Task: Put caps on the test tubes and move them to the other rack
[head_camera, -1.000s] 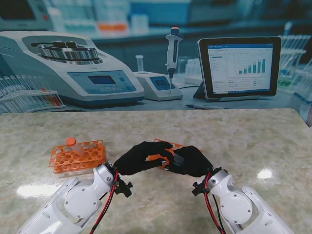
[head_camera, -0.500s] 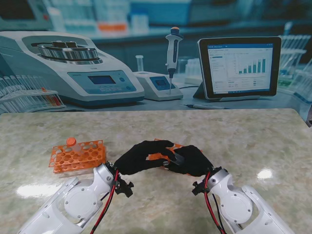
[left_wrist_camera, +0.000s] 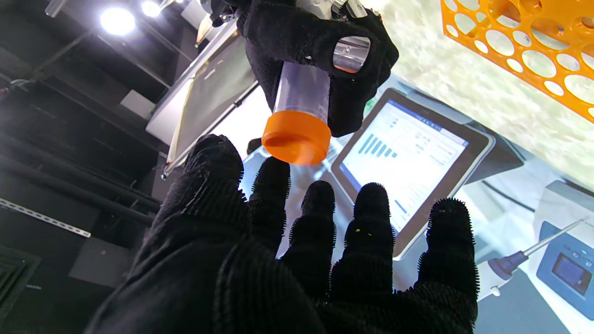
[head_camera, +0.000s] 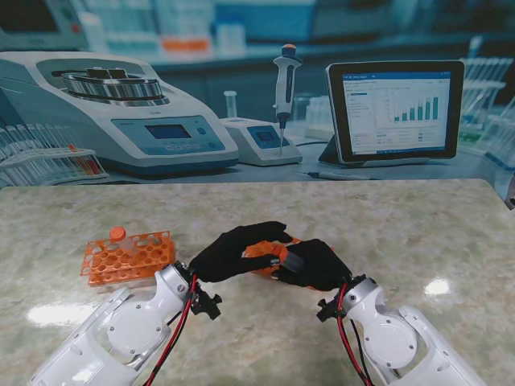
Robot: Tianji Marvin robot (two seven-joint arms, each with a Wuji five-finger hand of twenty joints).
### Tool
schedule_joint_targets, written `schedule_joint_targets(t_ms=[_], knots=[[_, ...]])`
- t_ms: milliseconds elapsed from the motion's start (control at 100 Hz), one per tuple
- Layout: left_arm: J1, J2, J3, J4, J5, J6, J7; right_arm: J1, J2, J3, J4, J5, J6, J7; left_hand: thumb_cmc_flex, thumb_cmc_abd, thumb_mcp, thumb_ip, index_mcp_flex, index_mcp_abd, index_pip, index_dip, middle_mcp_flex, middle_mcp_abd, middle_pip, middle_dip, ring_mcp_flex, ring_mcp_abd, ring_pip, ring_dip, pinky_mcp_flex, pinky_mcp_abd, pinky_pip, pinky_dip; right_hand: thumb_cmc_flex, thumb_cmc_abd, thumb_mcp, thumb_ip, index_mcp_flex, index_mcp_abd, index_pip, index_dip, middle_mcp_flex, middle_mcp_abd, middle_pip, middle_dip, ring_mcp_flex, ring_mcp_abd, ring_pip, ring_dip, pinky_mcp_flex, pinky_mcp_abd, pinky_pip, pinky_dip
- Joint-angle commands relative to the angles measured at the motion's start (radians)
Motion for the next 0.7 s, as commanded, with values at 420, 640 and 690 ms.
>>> schedule_joint_targets(t_ms=[420,640,690], knots=[[-0.019,-0.004,0.009,0.030,0.055,0.010,0.020,-0.005,-0.004,-0.002,-0.001,0.002,0.003,0.002,-0.066,-0.159,0.003,-0.002,-0.020,0.078,-0.054,0.014,-0.048,-0.002,-0.006,-0.006,-0.025,-0.034,-0.009,-0.015,-0.002,-0.011,-0.030,-0.002,0.053,0.016,-0.009,-0.018,0.044,-0.062,0.093,0.048,0.045,0.020,0.000,0.017,0.062,-0.189,0.182,0.047,0.059,-0.059,0.198,0.018],[-0.024,-0.007,0.021,0.038,0.070,0.012,0.036,-0.004,-0.004,-0.002,-0.001,0.002,0.003,0.001,-0.056,-0.171,0.039,-0.004,-0.007,0.074,-0.029,0.043,-0.038,-0.001,0.000,-0.003,-0.016,-0.036,-0.003,-0.012,0.003,-0.011,-0.022,-0.005,0.053,0.015,-0.008,-0.018,0.044,-0.062,0.093,0.048,0.045,0.018,0.000,0.017,0.062,-0.189,0.182,0.047,0.059,-0.059,0.198,0.018],[-0.026,-0.008,0.025,0.041,0.072,0.013,0.039,-0.004,-0.004,-0.002,-0.001,0.001,0.003,0.001,-0.121,-0.197,0.180,-0.025,-0.007,0.073,-0.029,0.085,-0.038,0.000,0.000,-0.002,-0.015,-0.036,-0.003,-0.010,0.000,-0.011,-0.010,-0.022,0.053,0.016,-0.008,-0.018,0.044,-0.062,0.093,0.048,0.045,0.019,0.001,0.017,0.062,-0.189,0.182,0.047,0.059,-0.059,0.198,0.018]])
